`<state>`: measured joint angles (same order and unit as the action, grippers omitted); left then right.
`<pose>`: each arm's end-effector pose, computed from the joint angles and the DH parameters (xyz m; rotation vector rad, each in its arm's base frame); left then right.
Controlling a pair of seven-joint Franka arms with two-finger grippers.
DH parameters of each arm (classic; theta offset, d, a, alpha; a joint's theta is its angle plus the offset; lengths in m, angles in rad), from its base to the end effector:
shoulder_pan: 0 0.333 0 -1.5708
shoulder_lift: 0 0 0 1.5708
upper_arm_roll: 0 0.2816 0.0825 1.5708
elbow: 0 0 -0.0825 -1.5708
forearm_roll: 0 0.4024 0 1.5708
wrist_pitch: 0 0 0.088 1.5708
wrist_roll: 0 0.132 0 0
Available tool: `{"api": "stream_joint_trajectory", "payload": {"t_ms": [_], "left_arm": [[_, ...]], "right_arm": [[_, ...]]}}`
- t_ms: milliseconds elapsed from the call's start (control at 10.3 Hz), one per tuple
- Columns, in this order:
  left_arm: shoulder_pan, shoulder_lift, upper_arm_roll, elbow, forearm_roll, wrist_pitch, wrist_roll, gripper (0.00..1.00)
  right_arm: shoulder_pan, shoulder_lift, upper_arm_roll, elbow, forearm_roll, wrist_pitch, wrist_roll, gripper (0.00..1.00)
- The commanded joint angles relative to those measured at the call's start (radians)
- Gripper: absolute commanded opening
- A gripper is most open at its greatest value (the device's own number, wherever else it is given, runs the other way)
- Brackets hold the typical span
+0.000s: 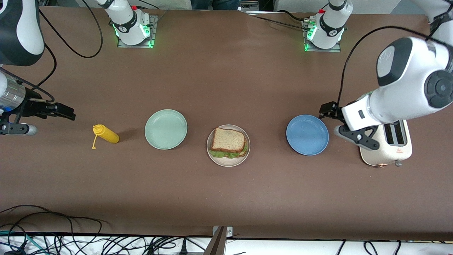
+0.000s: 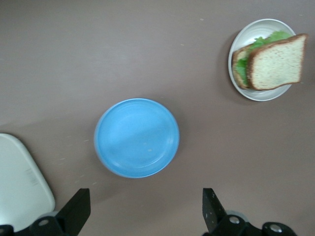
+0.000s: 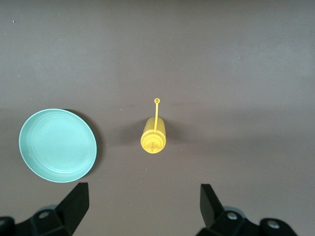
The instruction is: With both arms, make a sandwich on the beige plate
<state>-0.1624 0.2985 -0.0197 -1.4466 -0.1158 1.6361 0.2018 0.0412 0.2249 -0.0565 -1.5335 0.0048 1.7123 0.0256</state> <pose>0.6325 -0.1300 0.4495 2.9640 -0.5539 -0.1626 0.6357 -0.0067 0.4594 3.1320 -0.0635 -0.0716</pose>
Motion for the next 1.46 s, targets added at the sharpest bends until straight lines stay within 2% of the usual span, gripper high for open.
{"api": "stream_joint_trajectory", "payload": {"t_ms": [0,292,487,780,1169,1364], "left_arm": [[0.024,-0.119,-0.002,-0.055,0.059,-0.059,-0.028,1.0],[0.076,-0.223,-0.009,-0.161,0.085,-0.061,-0.134,1.0],[0.135,-0.289,-0.066,-0.21,0.148,-0.048,-0.145,1.0],[0.176,-0.297,-0.086,-0.213,0.159,-0.05,-0.188,1.0],[0.178,-0.315,-0.082,-0.216,0.16,-0.05,-0.205,1.0],[0.164,-0.376,-0.082,-0.259,0.159,-0.05,-0.232,1.0]], "right_arm": [[-0.007,-0.009,0.003,0.001,0.021,-0.011,0.005,1.0],[-0.007,-0.007,0.003,0.001,0.021,-0.011,0.008,1.0],[-0.007,-0.007,0.003,0.001,0.037,-0.011,0.008,1.0],[-0.007,-0.007,0.003,0.001,0.041,-0.011,0.01,1.0],[-0.007,-0.007,0.003,0.001,0.041,-0.011,0.01,1.0],[-0.007,-0.007,0.004,0.001,0.041,-0.011,0.008,1.0]]}}
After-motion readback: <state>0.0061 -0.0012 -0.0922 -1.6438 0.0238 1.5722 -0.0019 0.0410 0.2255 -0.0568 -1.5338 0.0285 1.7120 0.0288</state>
